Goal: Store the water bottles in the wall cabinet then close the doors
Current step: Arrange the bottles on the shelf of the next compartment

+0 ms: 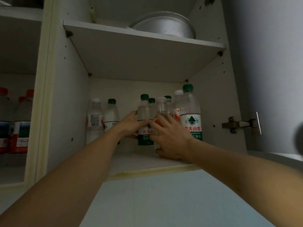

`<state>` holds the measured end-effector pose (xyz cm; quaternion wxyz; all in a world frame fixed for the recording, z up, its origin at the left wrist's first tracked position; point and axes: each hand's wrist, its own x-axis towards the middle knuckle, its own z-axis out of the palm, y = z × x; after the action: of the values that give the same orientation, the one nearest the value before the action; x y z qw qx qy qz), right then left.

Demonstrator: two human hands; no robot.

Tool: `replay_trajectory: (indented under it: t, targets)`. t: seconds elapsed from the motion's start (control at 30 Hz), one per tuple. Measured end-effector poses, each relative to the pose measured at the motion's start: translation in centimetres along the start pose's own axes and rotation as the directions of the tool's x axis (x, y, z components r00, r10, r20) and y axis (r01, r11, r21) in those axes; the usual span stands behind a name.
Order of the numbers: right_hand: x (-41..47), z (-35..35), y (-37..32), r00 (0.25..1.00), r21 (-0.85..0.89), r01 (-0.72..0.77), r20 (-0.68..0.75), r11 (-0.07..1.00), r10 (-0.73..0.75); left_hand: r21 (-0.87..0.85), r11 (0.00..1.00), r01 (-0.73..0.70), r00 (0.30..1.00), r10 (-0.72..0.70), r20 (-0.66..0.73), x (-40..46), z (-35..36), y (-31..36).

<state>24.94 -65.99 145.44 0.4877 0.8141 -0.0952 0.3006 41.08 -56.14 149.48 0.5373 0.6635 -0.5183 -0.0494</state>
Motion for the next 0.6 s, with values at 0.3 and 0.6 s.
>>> replay_trajectory:
  t: [0.3,0.6]
  targets:
    - [-1.1,1.1,1.5,0.999,-0.055,0.018,0.049,0.998,-0.015,-0.009,1.000,-0.007,1.000,0.007,-0.002,0.6,0.1,-0.4]
    - [-3.2,2.9,4.0,0.991,-0.107,-0.007,0.133,0.994,0.022,-0.015,1.000,-0.003,1.000,0.003,0.009,0.6,0.1,-0.2]
